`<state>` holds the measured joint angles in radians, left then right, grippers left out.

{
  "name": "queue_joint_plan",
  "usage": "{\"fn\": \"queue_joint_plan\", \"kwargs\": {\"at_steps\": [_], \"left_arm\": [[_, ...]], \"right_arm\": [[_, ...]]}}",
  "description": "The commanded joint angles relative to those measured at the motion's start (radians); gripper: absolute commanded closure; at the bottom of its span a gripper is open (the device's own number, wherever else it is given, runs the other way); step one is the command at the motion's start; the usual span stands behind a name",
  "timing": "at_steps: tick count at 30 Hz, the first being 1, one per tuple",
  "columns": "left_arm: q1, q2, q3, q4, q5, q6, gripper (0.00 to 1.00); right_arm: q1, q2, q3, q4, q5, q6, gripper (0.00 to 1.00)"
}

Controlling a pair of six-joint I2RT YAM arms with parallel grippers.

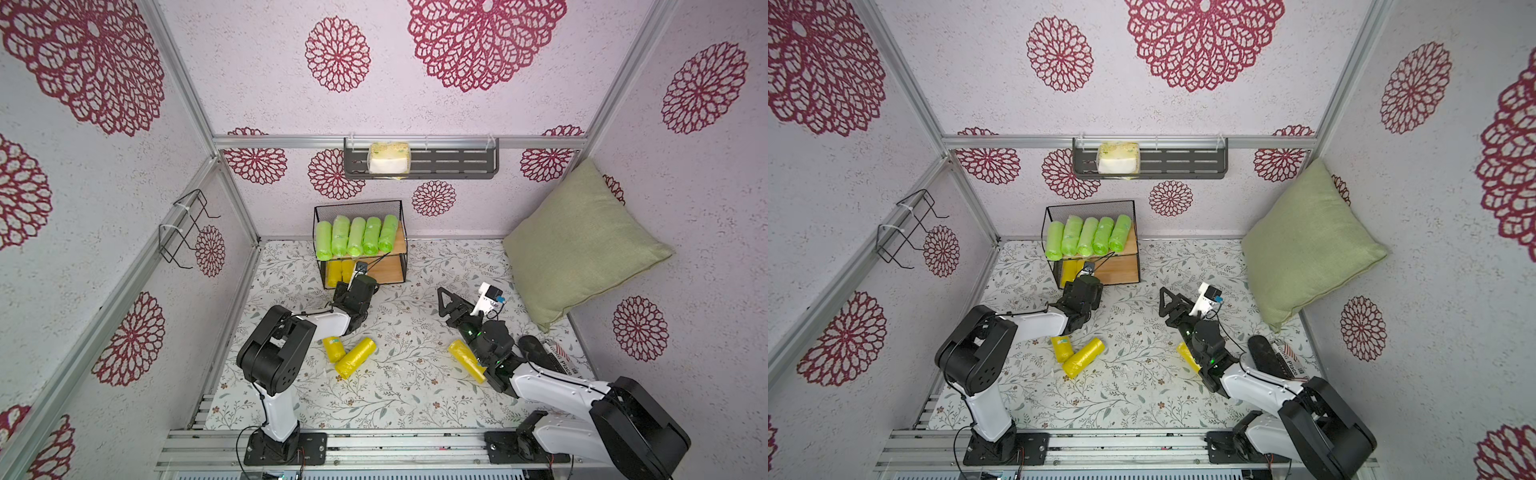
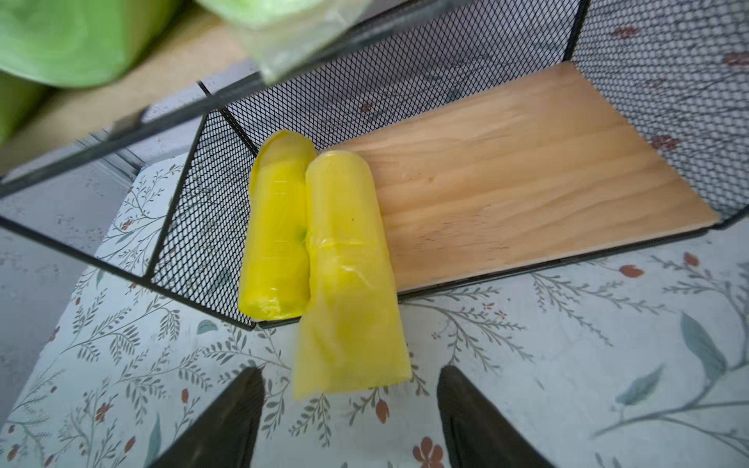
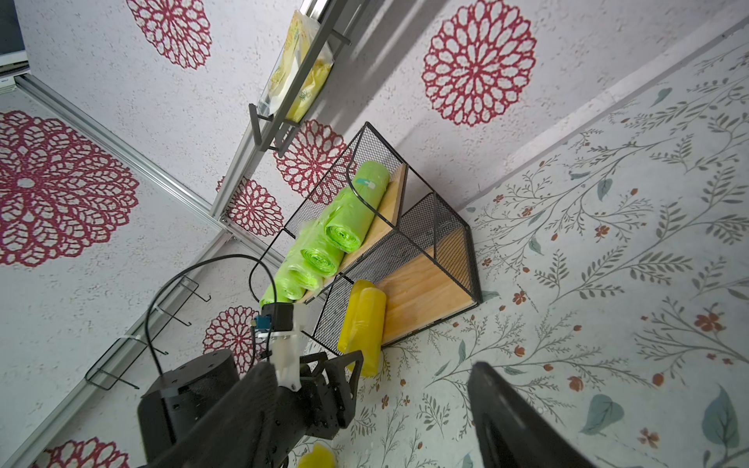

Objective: Sort the rolls of trash bags by color and place them on the shelf
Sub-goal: Place the roll of trash bags on the shelf.

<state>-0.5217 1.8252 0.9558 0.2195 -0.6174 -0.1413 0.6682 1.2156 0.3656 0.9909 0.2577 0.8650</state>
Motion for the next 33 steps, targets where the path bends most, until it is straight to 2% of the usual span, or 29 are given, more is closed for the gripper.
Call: {"fn": "queue_joint_plan", "kwargs": {"at_steps": [1, 5, 7, 11, 23, 27, 33], "left_arm": [[-0.004, -0.040, -0.034, -0.047, 0.070, -0.041, 0.30], [0.007, -0.028, -0.045, -0.073, 0.082, -0.020, 0.52], [0.023, -0.011, -0.034, -0.082, 0.100, -0.011, 0.60], [0.056, 0.034, 0.022, -0.120, 0.117, 0.006, 0.66], [0.115, 0.128, 0.163, -0.122, 0.091, 0.026, 0.70], [0.118, 0.193, 0.200, -0.117, 0.066, 0.032, 0.67], [0.117, 0.189, 0.193, -0.115, 0.059, 0.018, 0.60]], "right_arm": [[-0.003, 0.001, -0.013, 0.045, -0.008, -0.008, 0.21], [-0.004, 0.004, -0.022, 0.047, -0.009, -0.010, 0.22], [-0.004, 0.007, -0.021, 0.050, -0.015, -0.010, 0.21], [-0.004, 0.012, -0.011, 0.020, -0.037, -0.023, 0.21], [-0.003, -0.008, -0.041, -0.054, -0.052, -0.031, 0.21], [-0.004, 0.001, -0.040, -0.053, -0.058, -0.032, 0.21], [-0.004, -0.013, -0.022, -0.140, -0.074, -0.080, 0.21]]}}
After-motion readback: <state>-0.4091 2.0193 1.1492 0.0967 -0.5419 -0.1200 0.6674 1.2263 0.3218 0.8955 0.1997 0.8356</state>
